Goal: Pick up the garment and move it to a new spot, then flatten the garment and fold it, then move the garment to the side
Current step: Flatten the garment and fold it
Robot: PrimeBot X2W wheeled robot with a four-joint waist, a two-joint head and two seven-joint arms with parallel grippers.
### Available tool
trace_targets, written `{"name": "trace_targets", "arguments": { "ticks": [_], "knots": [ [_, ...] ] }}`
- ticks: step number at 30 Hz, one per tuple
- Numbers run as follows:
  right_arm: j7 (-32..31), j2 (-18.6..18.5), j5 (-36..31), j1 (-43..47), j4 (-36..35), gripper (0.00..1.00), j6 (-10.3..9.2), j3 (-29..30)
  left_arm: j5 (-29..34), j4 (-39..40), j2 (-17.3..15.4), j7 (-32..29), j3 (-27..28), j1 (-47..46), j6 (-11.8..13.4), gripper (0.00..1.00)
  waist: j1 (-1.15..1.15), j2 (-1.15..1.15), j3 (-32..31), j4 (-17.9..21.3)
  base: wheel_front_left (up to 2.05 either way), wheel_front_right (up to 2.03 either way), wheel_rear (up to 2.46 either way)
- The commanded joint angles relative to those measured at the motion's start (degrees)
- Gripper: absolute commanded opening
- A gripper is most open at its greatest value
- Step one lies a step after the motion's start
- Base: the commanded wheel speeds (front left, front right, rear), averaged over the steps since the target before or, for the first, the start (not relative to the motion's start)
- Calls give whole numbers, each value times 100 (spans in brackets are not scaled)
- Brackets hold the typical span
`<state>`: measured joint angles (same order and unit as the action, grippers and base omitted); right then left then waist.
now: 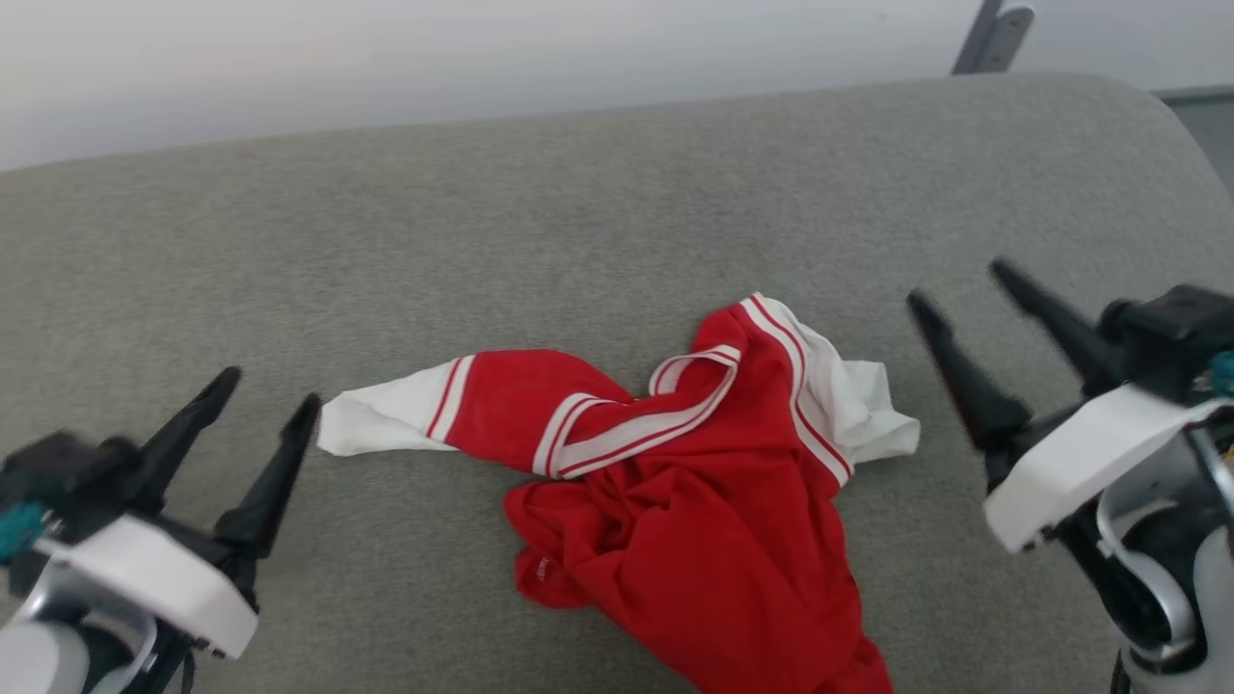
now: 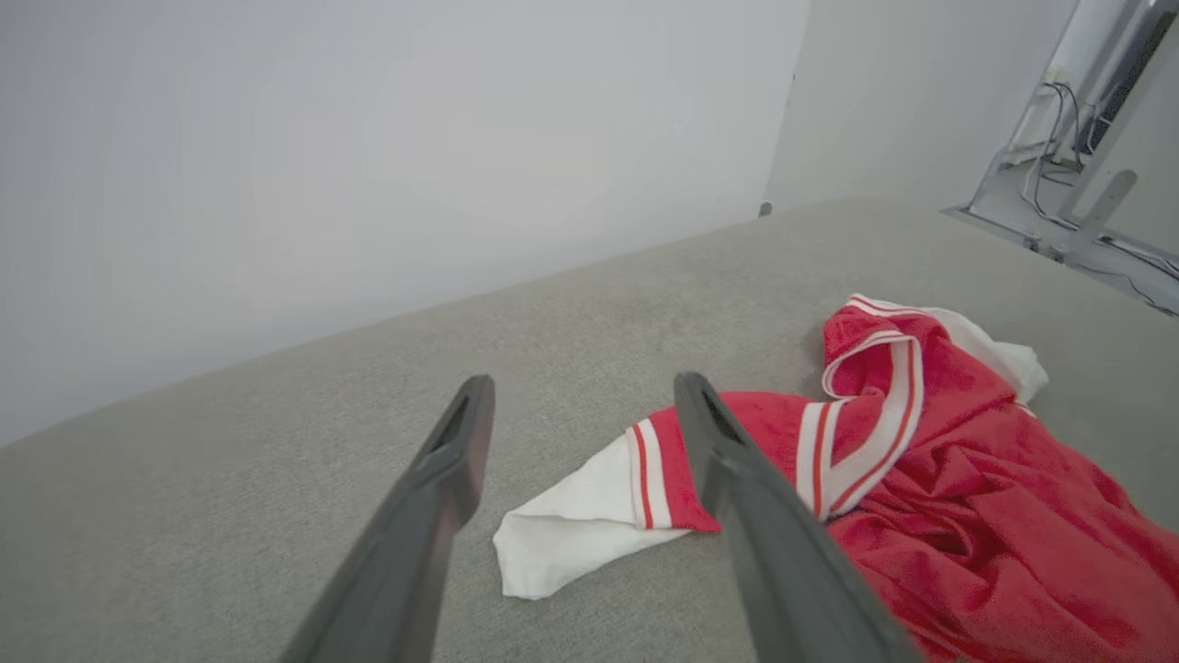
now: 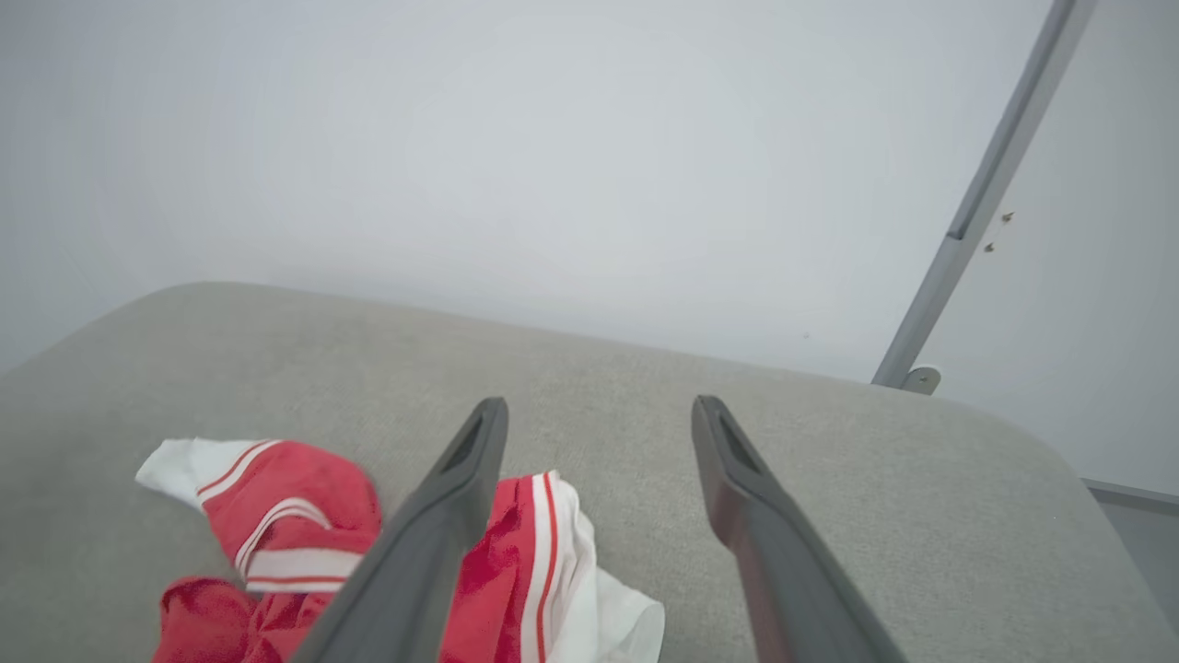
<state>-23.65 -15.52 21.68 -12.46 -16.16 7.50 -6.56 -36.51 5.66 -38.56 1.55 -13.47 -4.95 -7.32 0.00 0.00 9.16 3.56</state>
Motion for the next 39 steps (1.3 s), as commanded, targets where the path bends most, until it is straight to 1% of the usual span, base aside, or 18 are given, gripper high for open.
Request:
{"name": "trace_targets", "arguments": {
  "ticks": [1,4,9,13,14,16,18,22,25,29,34,39],
  "knots": [
    [178,95,-106,-64,64,100,-2,62,-141,33,-85,-154,-111,-165,-17,100,0,0,82,98,0,0,0],
    [635,323,-380,-152,294,100,-2,236,-472,108,-377,-697,-489,-559,-17,100,0,0,137,208,0,0,0],
    [1084,565,-599,-185,653,100,-2,419,-996,118,-664,-1652,-1082,-1267,-17,100,0,0,164,339,0,0,0],
    [1226,663,-641,-191,924,100,-2,517,-1430,-49,-686,-2492,-1602,-1828,-14,100,0,0,178,409,0,0,0],
    [1244,672,-639,-200,975,100,-2,513,-1455,-71,-708,-2691,-1747,-1981,-12,100,0,0,184,428,0,0,0],
    [1284,697,-635,-216,1042,100,-2,541,-1662,-233,-640,-3080,-1988,-2226,-12,100,0,0,194,466,0,0,0],
    [1325,707,-628,-235,1085,100,-2,562,-1675,-347,-652,-3421,-2261,-2475,-12,100,0,0,207,508,0,0,0],
    [1358,723,-626,-234,1120,100,-2,608,-1854,-666,-544,-3977,-2670,-2799,-12,100,0,0,251,574,0,0,0],
    [1358,715,-642,-222,1118,100,-2,647,-1920,-842,-425,-4170,-2890,-2965,-12,100,0,0,290,625,0,0,0],
    [1352,732,-626,-251,1094,100,-2,667,-1789,-904,-430,-4265,-3202,-3128,-12,100,0,0,352,685,0,0,0],
    [1356,760,-609,-317,1068,100,-2,652,-1760,-1090,-495,-4069,-3654,-3345,-12,100,0,0,471,767,0,0,0],
    [1371,788,-619,-343,1062,100,-2,611,-1681,-1272,-567,-3710,-4101,-3584,-12,100,0,0,574,826,0,0,0]
  ]
}}
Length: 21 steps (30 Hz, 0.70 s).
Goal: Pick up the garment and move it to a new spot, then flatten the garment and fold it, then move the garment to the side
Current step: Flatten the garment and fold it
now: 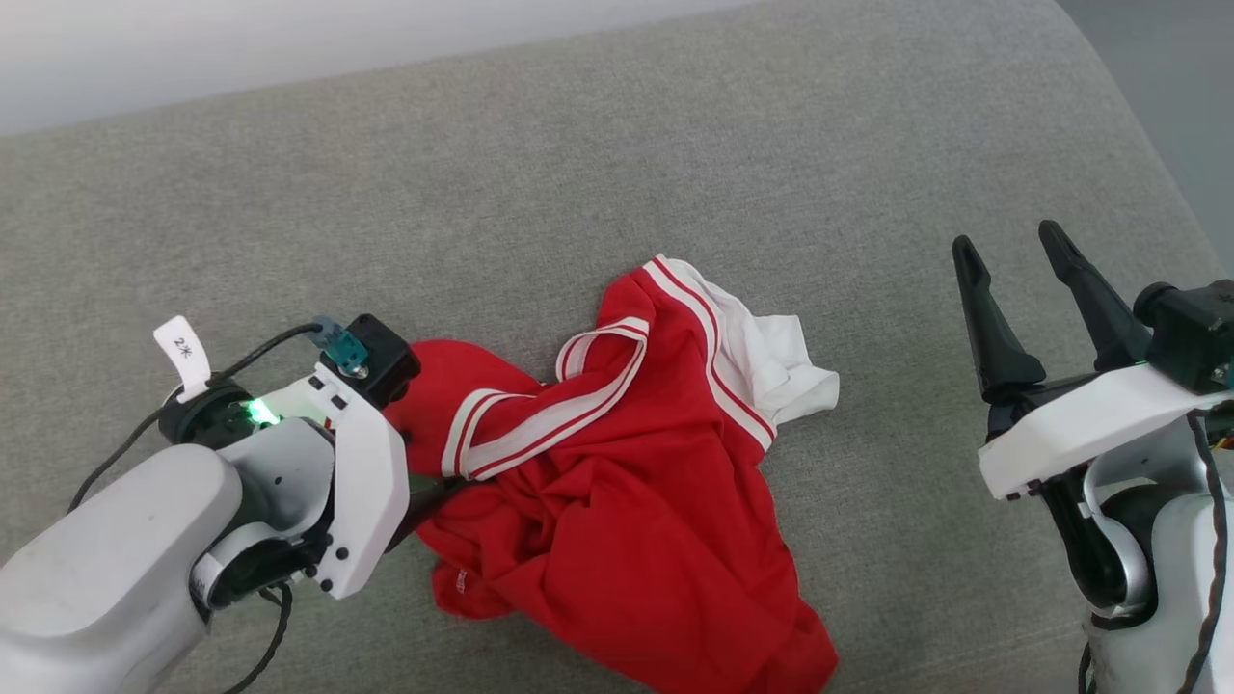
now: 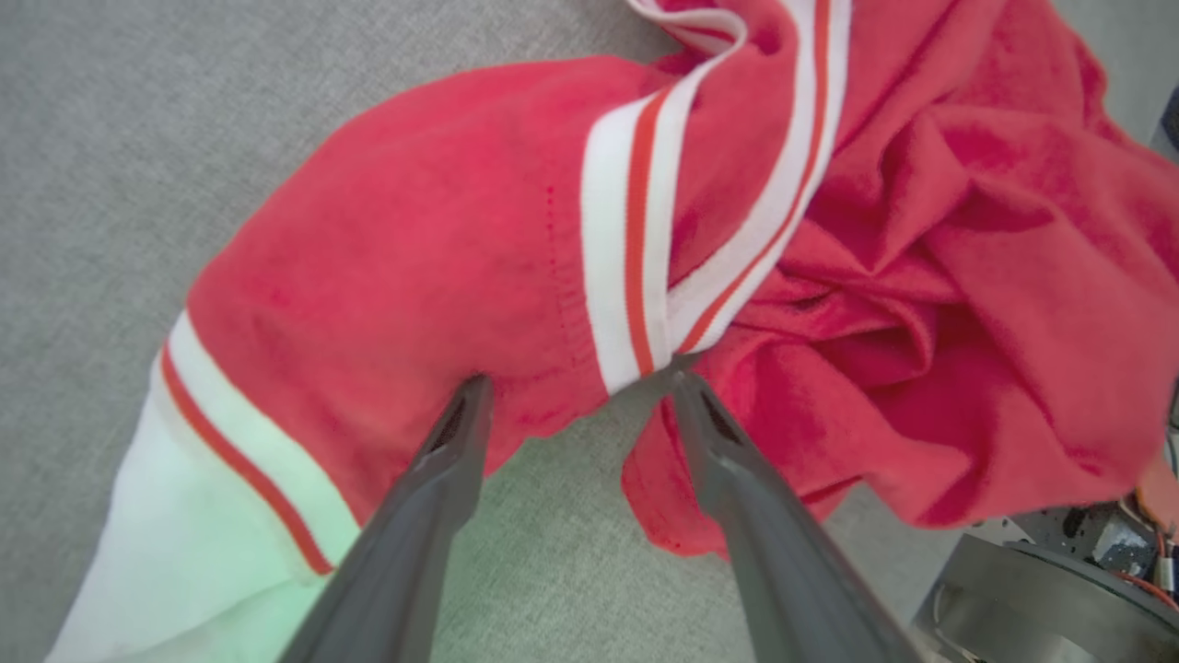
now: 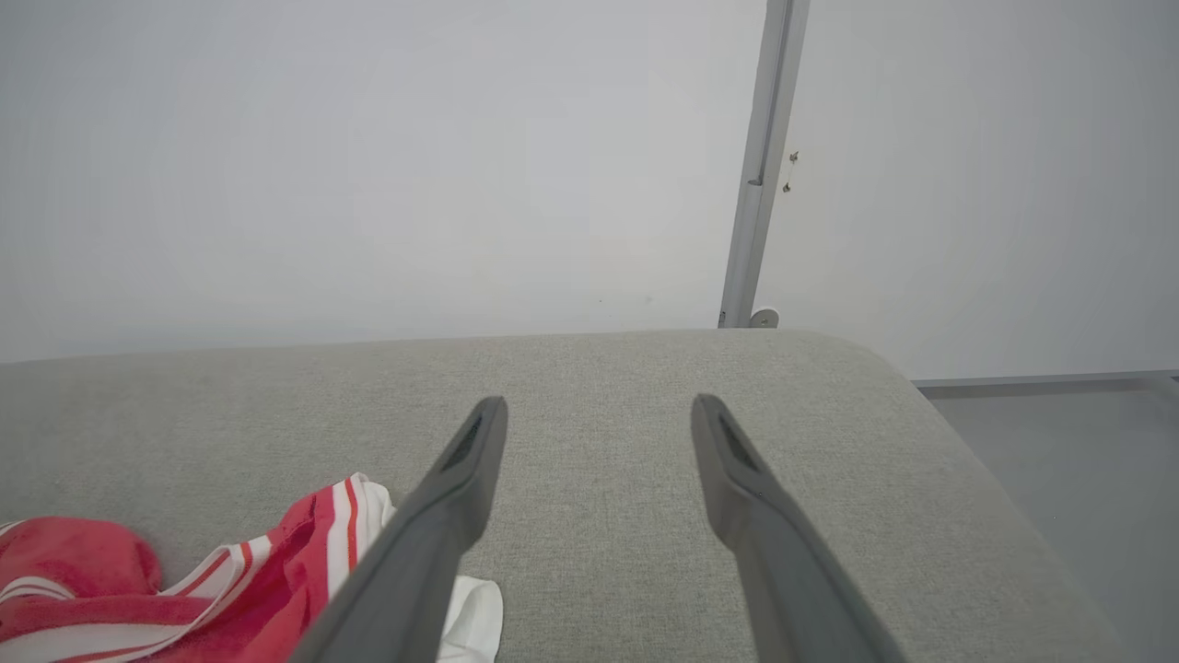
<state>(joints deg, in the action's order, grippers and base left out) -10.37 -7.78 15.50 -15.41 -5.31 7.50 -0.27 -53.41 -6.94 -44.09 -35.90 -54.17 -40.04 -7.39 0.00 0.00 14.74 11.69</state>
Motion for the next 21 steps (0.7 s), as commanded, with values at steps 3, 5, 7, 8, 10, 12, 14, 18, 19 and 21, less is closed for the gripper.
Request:
{"name": "trace_targets", "arguments": {
  "ticks": [3,5,7,8,10,12,14,18,19,21],
  "knots": [
    [38,41,-16,-73,-42,100,-2,-33,-23,-128,-52,297,-283,-223,-5,86,0,0,78,41,0,0,0],
    [43,54,-18,-79,-48,100,-2,-38,-118,-183,-90,393,-454,-329,-5,17,0,0,105,47,0,0,0],
    [55,60,-20,-90,-59,100,-2,-28,-234,-243,-126,433,-594,-424,-5,0,0,0,126,47,0,0,0],
    [58,62,-25,-88,-63,100,-2,-27,-253,-253,-142,466,-667,-477,-5,0,0,0,134,45,0,0,0],
    [57,69,-24,-86,-65,100,-2,-17,-335,-273,-193,504,-794,-590,-5,0,0,0,144,35,0,0,0],
    [45,73,-16,-69,-64,100,-2,-3,-436,-241,-207,555,-885,-711,-5,0,0,0,145,17,0,0,0],
    [38,83,-6,-62,-70,100,-2,10,-547,-224,-230,591,-963,-806,-5,0,0,0,152,1,0,0,0],
    [31,88,34,-61,-88,100,-2,31,-651,-175,-291,724,-1050,-1026,-5,0,0,0,169,-26,0,0,0],
    [31,93,37,-68,-94,100,-2,31,-700,-162,-313,732,-1070,-1067,-5,0,0,0,174,-27,0,0,0],
    [25,97,55,-74,-98,100,-2,27,-742,-166,-357,787,-1110,-1151,-5,0,0,0,187,-31,0,0,0]
  ]
}}
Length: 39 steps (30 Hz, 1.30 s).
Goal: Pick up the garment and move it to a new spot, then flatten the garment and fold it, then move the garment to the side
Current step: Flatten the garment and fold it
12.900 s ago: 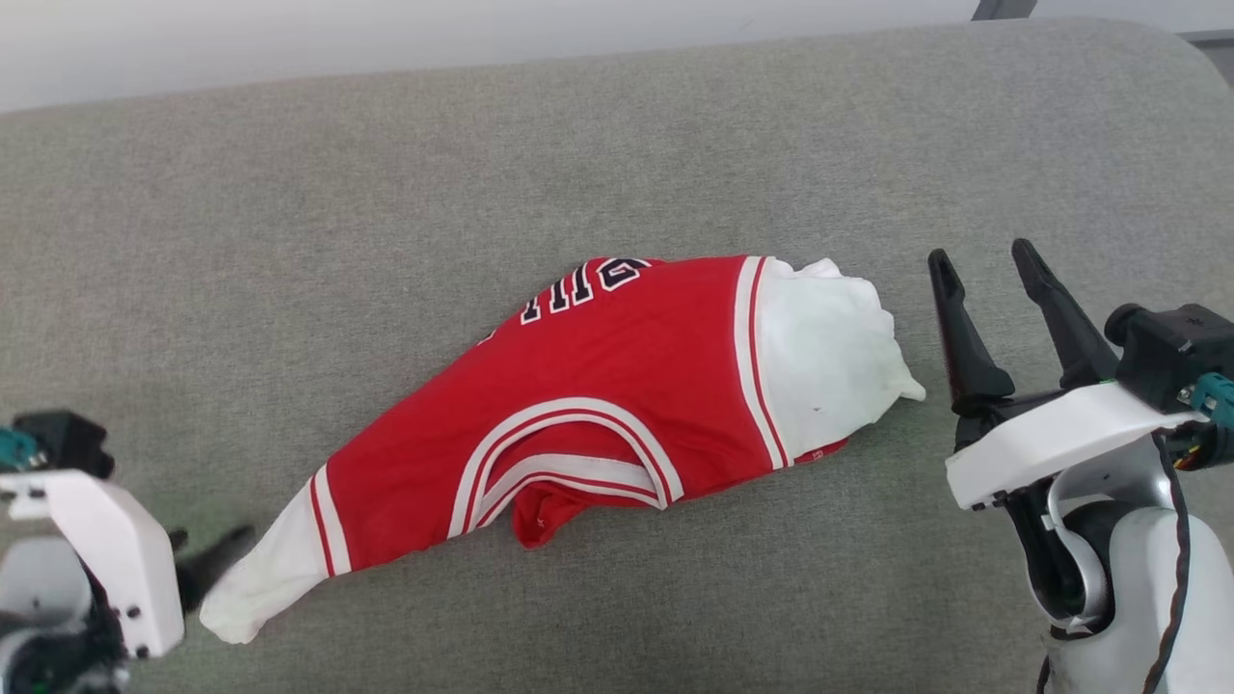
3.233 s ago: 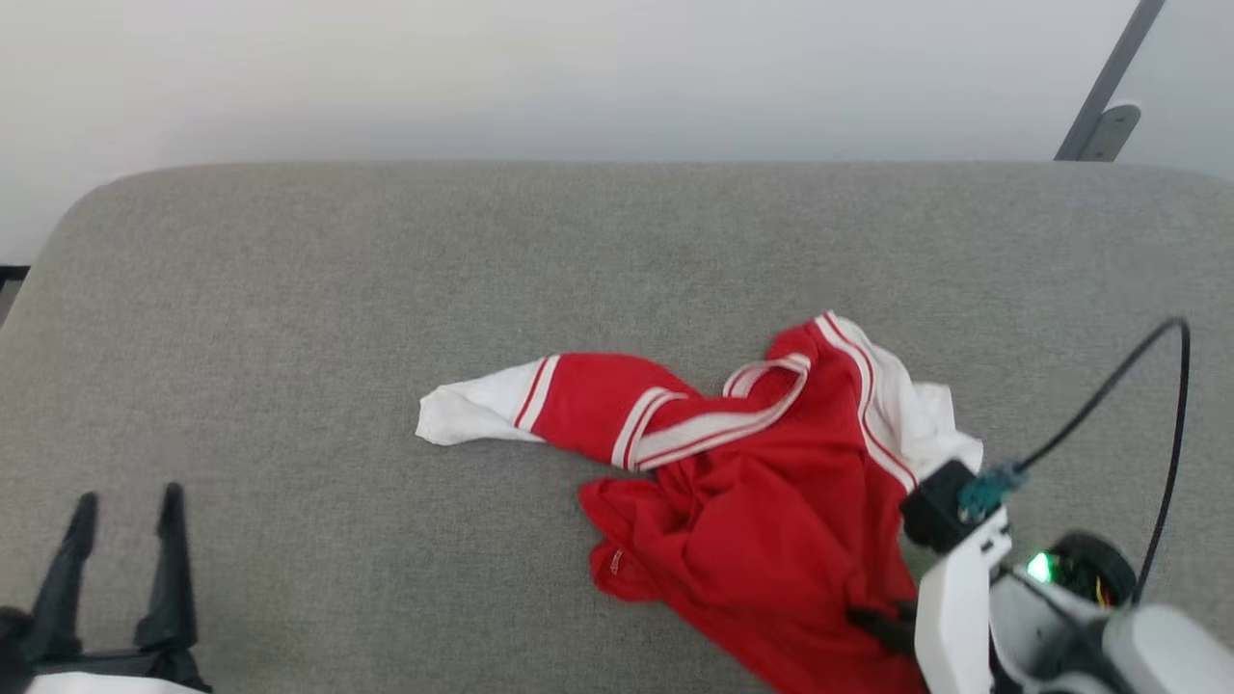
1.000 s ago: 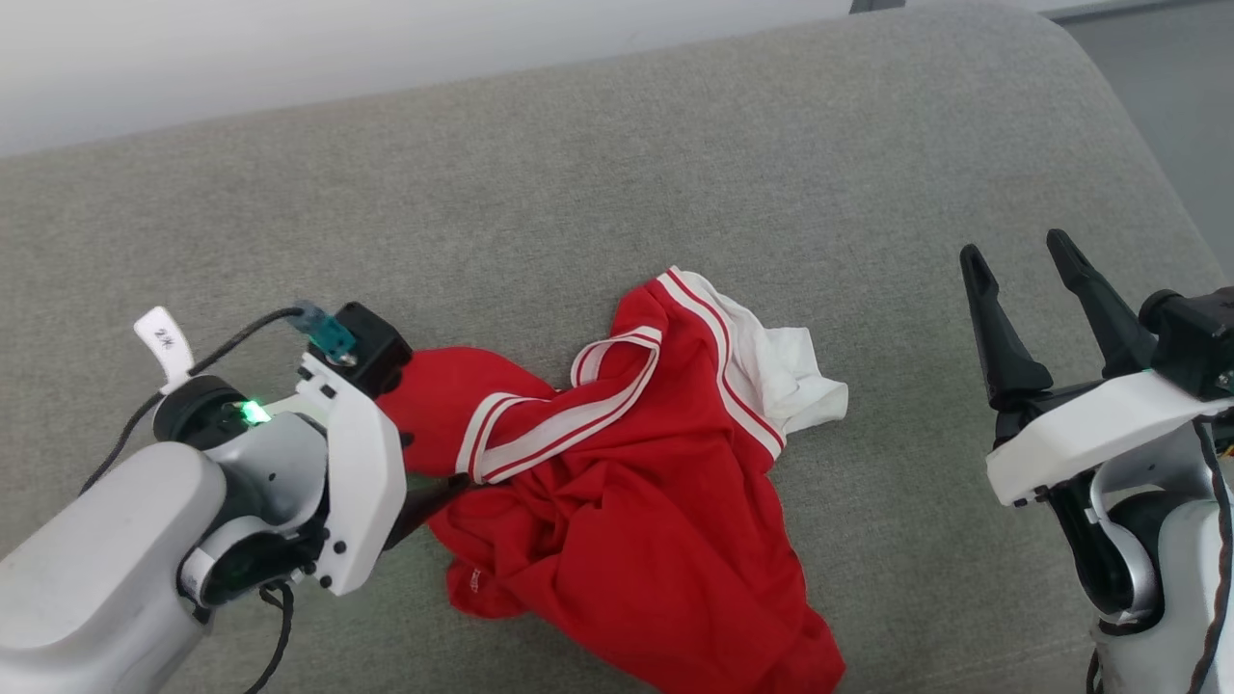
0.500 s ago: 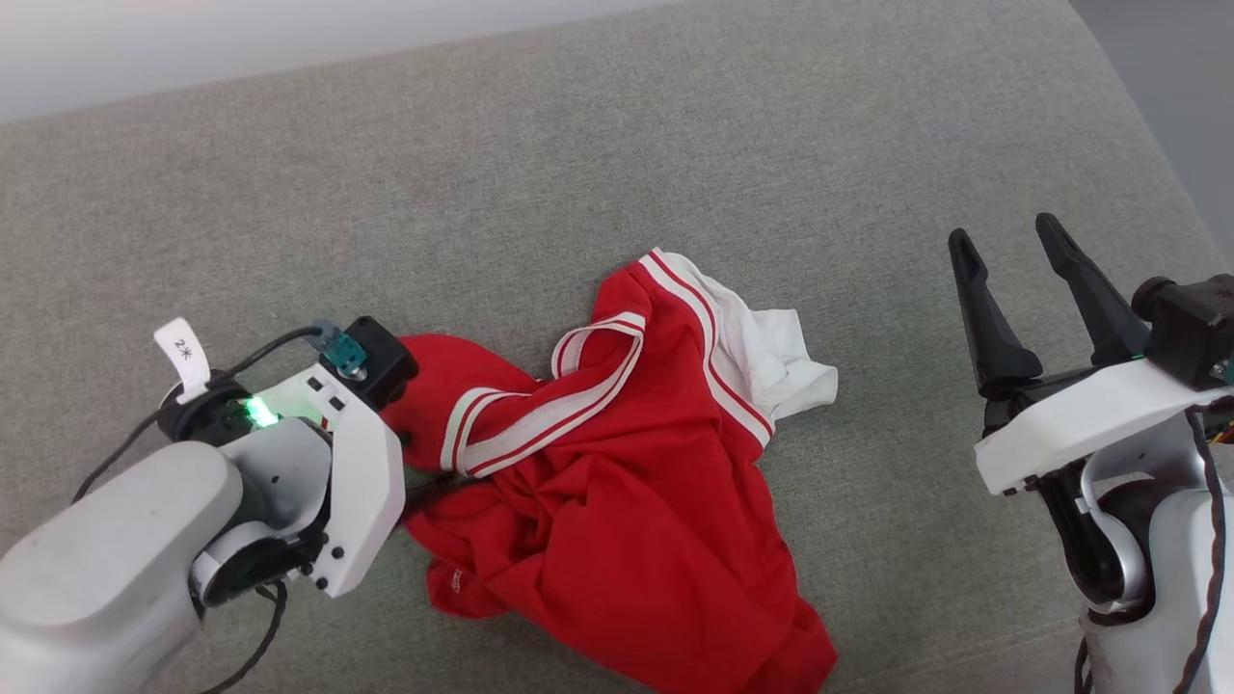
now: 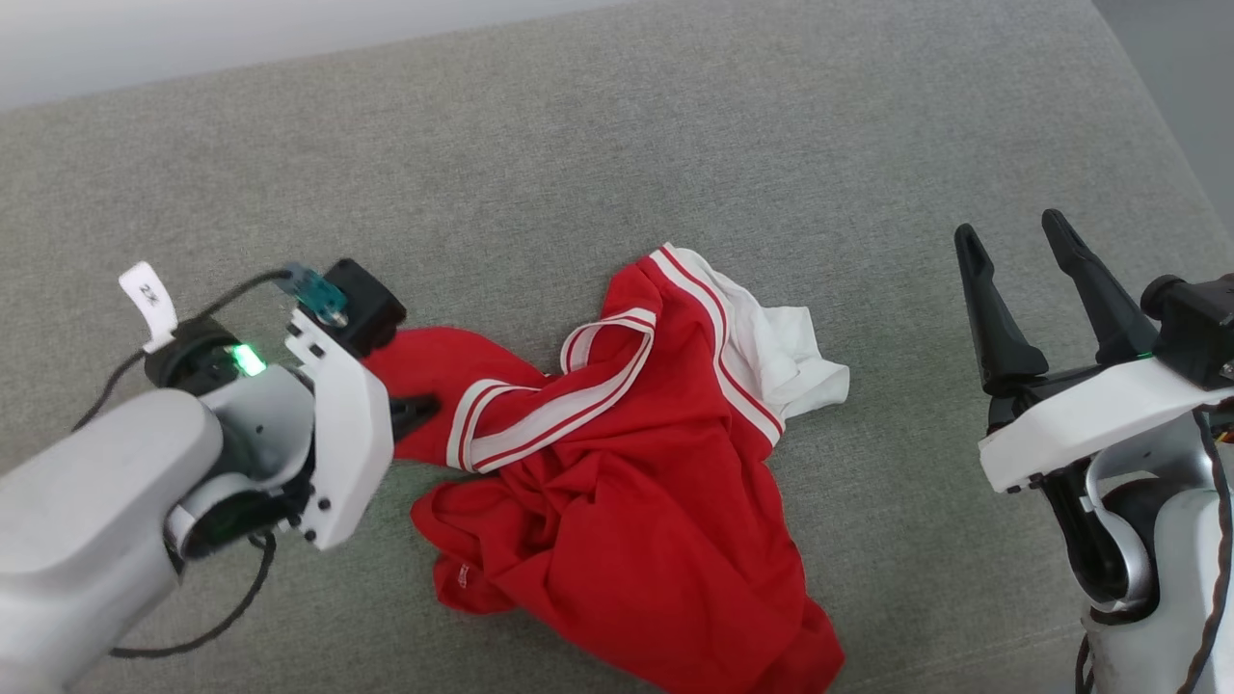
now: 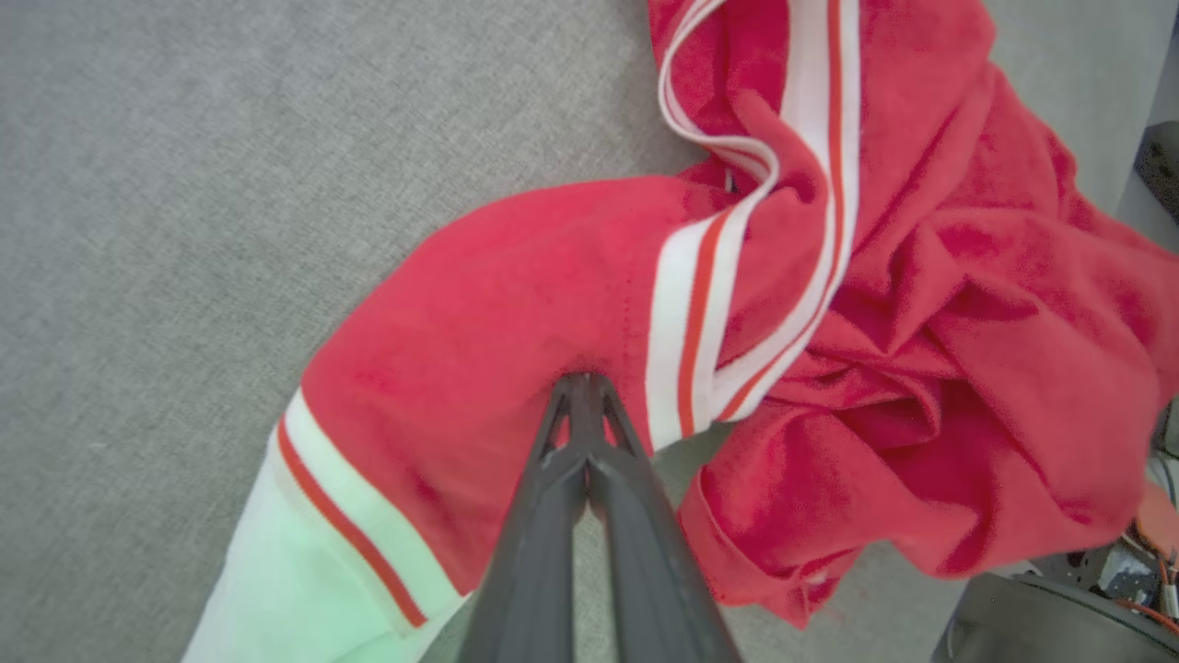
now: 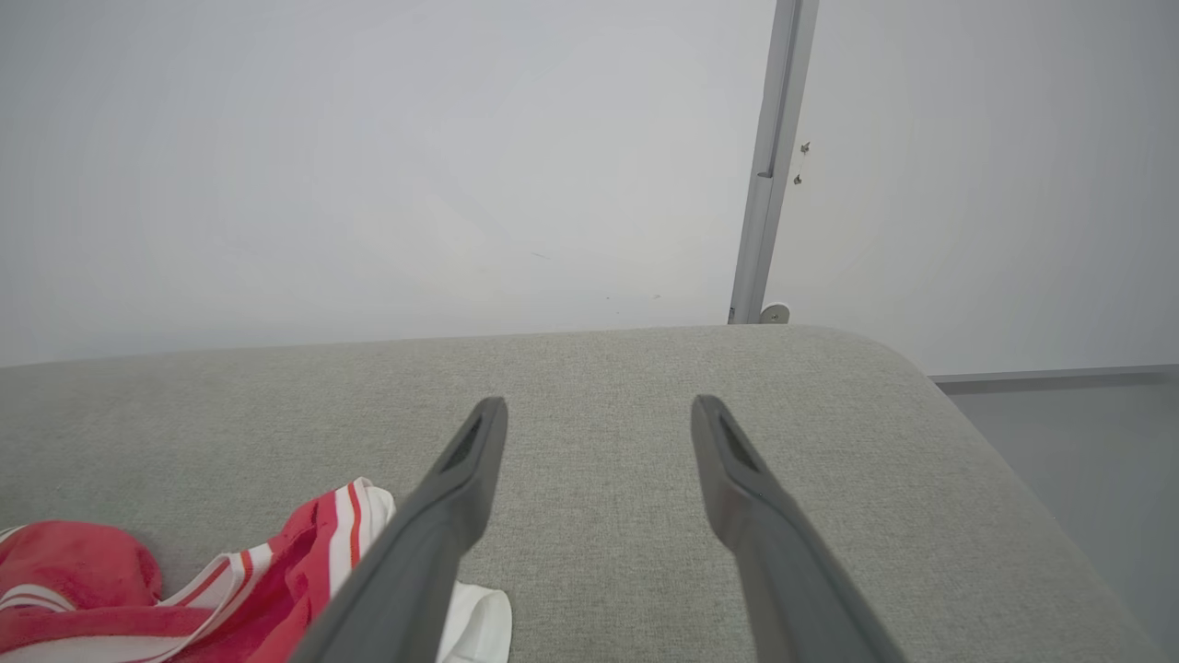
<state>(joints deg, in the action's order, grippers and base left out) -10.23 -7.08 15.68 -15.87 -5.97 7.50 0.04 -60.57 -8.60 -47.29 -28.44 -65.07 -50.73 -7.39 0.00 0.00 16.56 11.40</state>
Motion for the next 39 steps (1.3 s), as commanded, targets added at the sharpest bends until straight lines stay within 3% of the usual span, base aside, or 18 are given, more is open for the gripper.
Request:
{"name": "trace_targets", "arguments": {
  "ticks": [1,2,4,5,17,24,25,26,39],
  "knots": [
    [7,25,38,-24,-32,100,-2,-5,-92,-38,-31,84,15,-94,-5,0,0,0,8,-7,0,0,0],
    [2,25,37,-13,-28,100,-2,2,-221,-96,7,90,66,-74,-2,0,0,0,5,-15,0,0,0],
    [-26,31,40,21,-22,100,-2,20,-344,-120,88,48,114,-58,11,49,0,0,-1,-30,0,0,0],
    [-30,32,43,30,-26,100,-2,27,-413,-139,109,-2,126,-65,55,100,0,0,-4,-35,0,0,0],
    [-114,76,-10,42,-85,100,-2,-37,-951,235,267,-628,217,-85,739,100,0,0,35,7,0,0,0],
    [-101,98,-2,69,-55,100,-2,-70,-805,234,179,-747,69,58,934,100,0,0,70,75,0,0,0],
    [-93,93,6,68,-45,100,-2,-72,-794,219,156,-799,26,72,921,63,0,0,71,82,0,0,0],
    [-88,90,10,66,-41,100,-2,-77,-801,210,138,-820,12,65,905,0,0,0,73,87,0,0,0],
    [-112,70,36,59,-45,100,-2,-74,-625,266,-40,-870,213,-551,681,0,0,0,56,32,0,0,0]
  ]
}}
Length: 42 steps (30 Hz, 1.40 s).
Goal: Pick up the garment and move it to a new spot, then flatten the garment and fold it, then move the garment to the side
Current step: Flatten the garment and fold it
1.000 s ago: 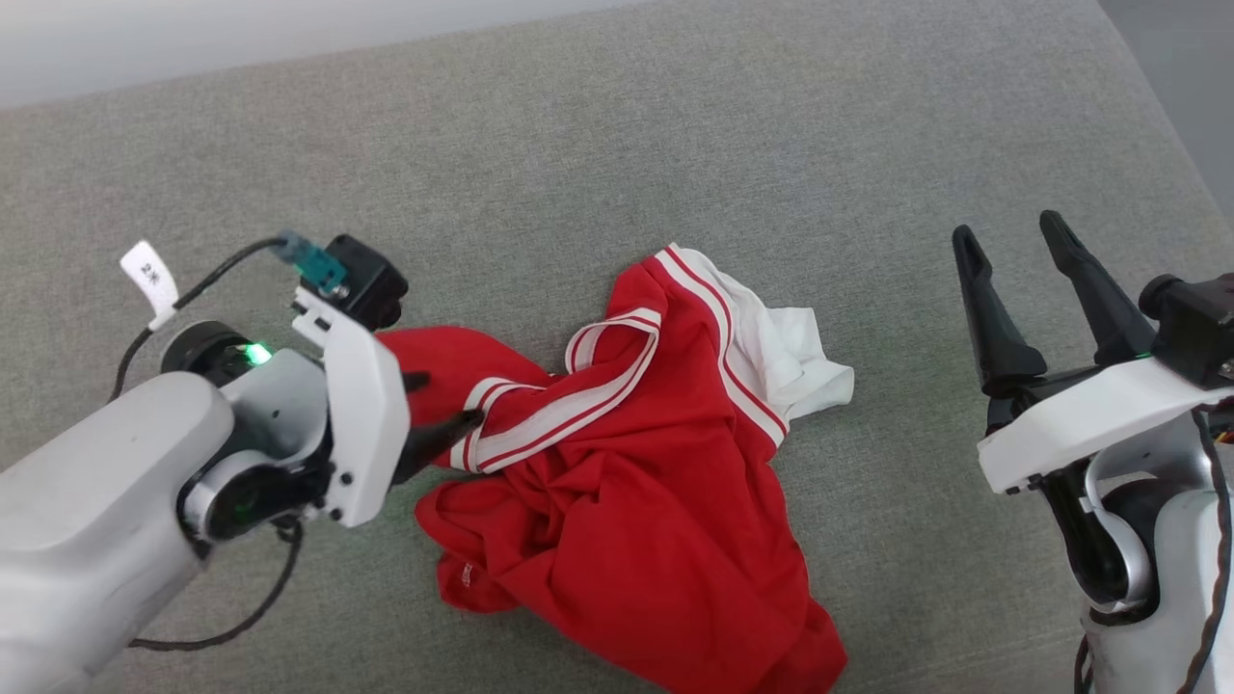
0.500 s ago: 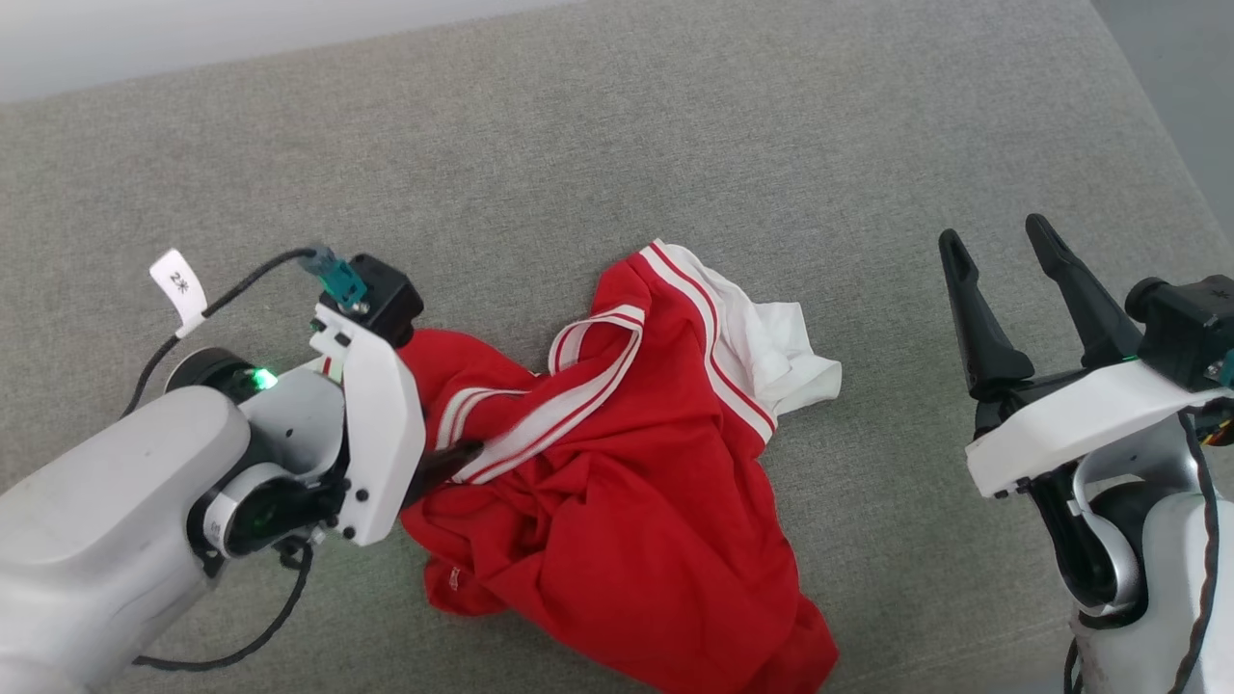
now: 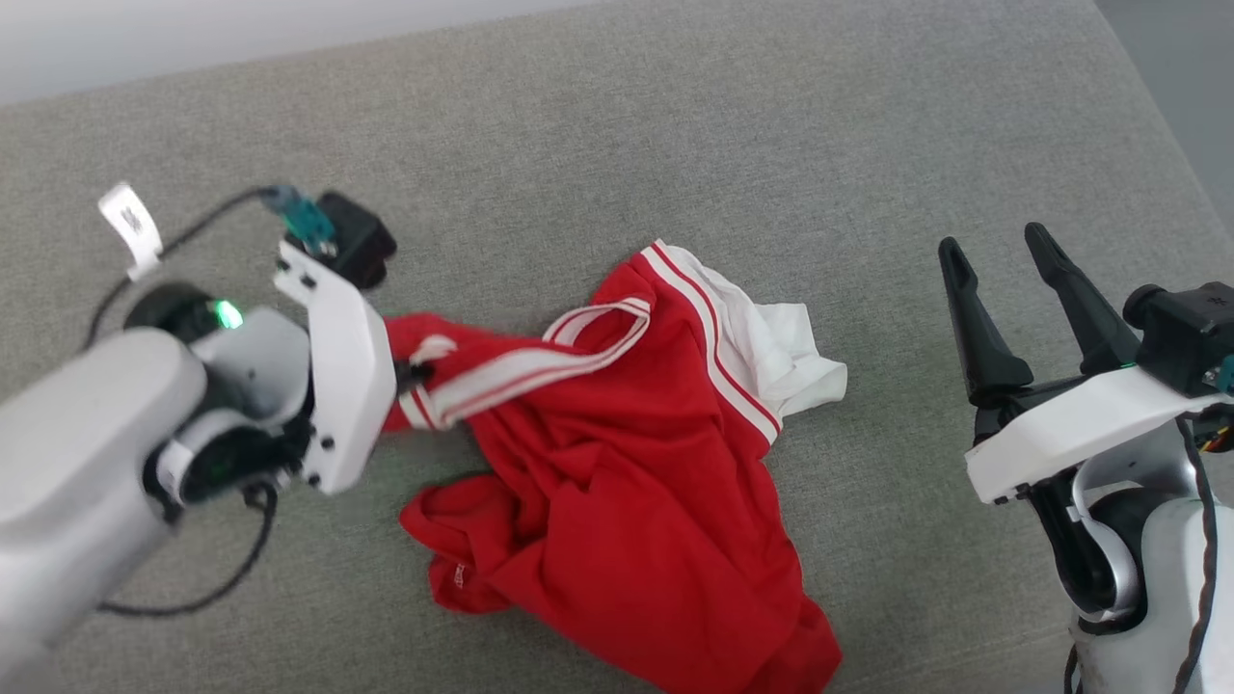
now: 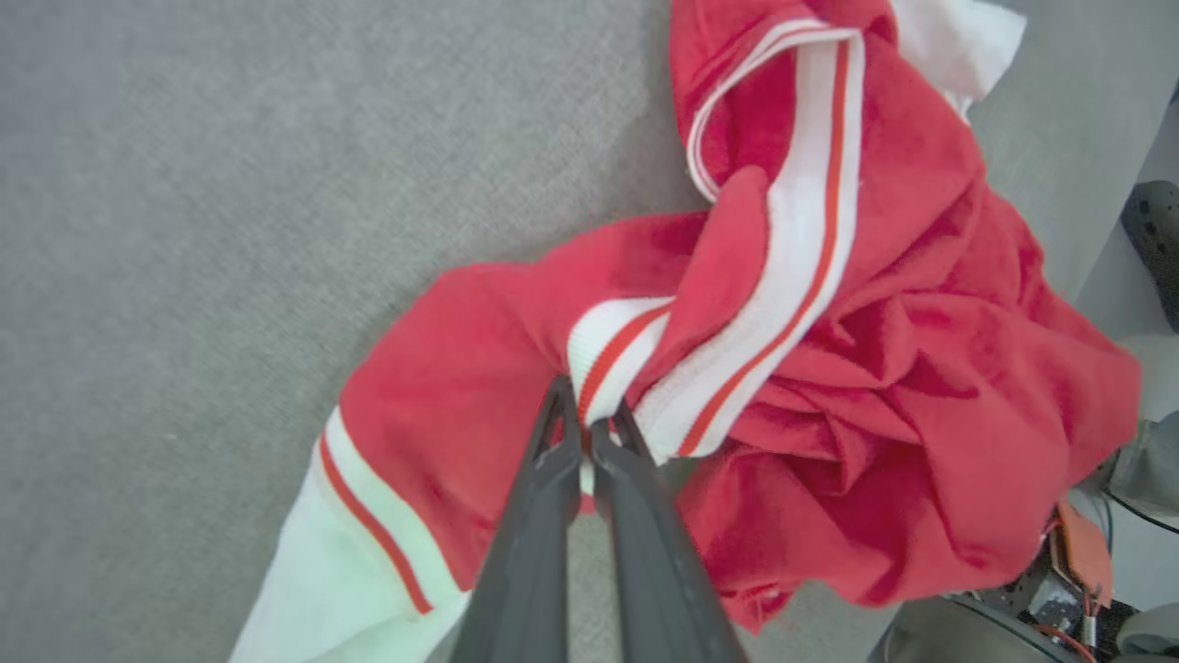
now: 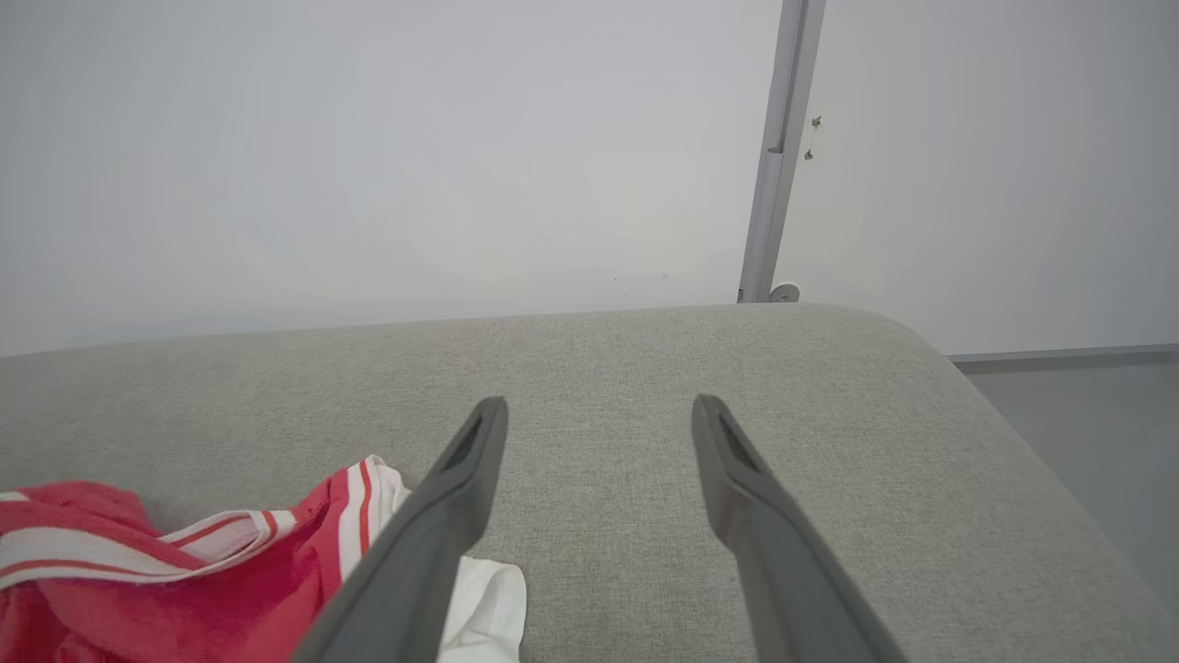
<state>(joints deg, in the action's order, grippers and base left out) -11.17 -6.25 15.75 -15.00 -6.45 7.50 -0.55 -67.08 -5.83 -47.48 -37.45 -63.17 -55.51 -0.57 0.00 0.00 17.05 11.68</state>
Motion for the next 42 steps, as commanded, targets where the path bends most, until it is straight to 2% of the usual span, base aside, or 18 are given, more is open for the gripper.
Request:
{"name": "trace_targets", "arguments": {
  "ticks": [1,7,14,16,18,19,20,24,32,42],
  "knots": [
    [-22,-10,38,-49,-9,100,-2,-32,49,-26,-22,34,62,-157,-26,0,0,0,35,20,0,0,0],
    [20,12,80,-110,-42,100,-2,-89,245,-288,2,75,226,-667,-211,0,0,0,238,130,0,0,0],
    [143,63,83,-223,39,100,-2,-169,510,-1061,175,233,198,-1053,-488,0,0,0,514,270,0,0,0],
    [154,74,84,-239,54,100,-2,-179,530,-1201,208,245,168,-1062,-510,3,0,0,539,281,0,0,0],
    [172,93,85,-283,73,100,-2,-211,515,-1444,306,302,148,-1086,-553,22,0,0,587,294,0,0,0],
    [184,103,80,-300,87,100,-2,-216,552,-1534,344,343,126,-1114,-580,46,0,0,603,295,0,0,0],
    [199,109,72,-306,99,100,-2,-219,574,-1611,369,376,105,-1129,-595,100,0,0,611,293,0,0,0],
    [216,111,52,-324,132,100,-2,-184,461,-1757,412,471,103,-1173,-644,100,0,0,611,242,0,0,0],
    [223,118,13,-340,67,100,-2,-88,409,-1277,116,347,39,-1137,-673,100,0,0,529,70,0,0,0],
    [163,121,12,-391,-14,100,-2,-69,281,-380,-406,95,-56,-743,-325,100,0,0,536,-68,0,0,0]
  ]
}}
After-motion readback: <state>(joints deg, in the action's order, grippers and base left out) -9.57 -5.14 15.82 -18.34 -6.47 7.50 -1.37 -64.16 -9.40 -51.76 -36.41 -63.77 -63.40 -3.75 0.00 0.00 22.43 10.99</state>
